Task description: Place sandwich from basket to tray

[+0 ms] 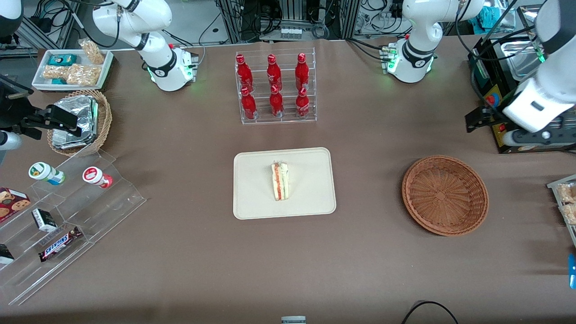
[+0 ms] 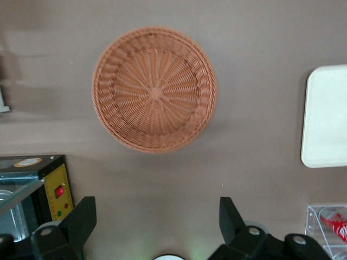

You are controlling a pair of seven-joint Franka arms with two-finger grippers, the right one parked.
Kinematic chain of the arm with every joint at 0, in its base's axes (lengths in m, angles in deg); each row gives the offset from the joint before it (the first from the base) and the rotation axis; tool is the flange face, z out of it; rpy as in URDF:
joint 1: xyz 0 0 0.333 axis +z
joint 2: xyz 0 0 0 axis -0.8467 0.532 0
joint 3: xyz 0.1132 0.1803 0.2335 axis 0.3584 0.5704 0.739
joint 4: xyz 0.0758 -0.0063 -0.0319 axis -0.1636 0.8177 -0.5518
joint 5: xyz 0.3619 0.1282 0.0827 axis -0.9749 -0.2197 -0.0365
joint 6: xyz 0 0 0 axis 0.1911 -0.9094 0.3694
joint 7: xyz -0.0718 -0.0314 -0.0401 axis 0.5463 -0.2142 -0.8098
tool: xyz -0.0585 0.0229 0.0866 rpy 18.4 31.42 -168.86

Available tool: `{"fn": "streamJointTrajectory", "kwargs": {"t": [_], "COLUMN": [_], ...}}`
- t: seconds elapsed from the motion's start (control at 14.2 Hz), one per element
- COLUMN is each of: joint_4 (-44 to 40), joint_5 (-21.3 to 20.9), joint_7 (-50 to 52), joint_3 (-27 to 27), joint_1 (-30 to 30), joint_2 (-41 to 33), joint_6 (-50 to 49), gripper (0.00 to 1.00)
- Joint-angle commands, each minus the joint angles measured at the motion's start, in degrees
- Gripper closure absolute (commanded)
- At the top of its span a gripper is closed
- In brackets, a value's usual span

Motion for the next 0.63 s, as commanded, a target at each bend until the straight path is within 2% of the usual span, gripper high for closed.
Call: {"fn": "streamJointTrajectory", "kwargs": {"t": [0.0, 0.28, 0.56], "joint_4": [-2.55, -3.51, -8.0], "joint_5": [0.74, 0.73, 1.0], "joint_7": [-1.07, -1.07, -0.98], "joint_3": [1.55, 2.43, 2.43], "joint_1": [0.42, 0.33, 0.33], "joint_2": [0.06, 0.59, 3.67], "joint_6": [-1.1, -0.05, -0.04], "gripper": [0.0, 0.0, 0.0]}}
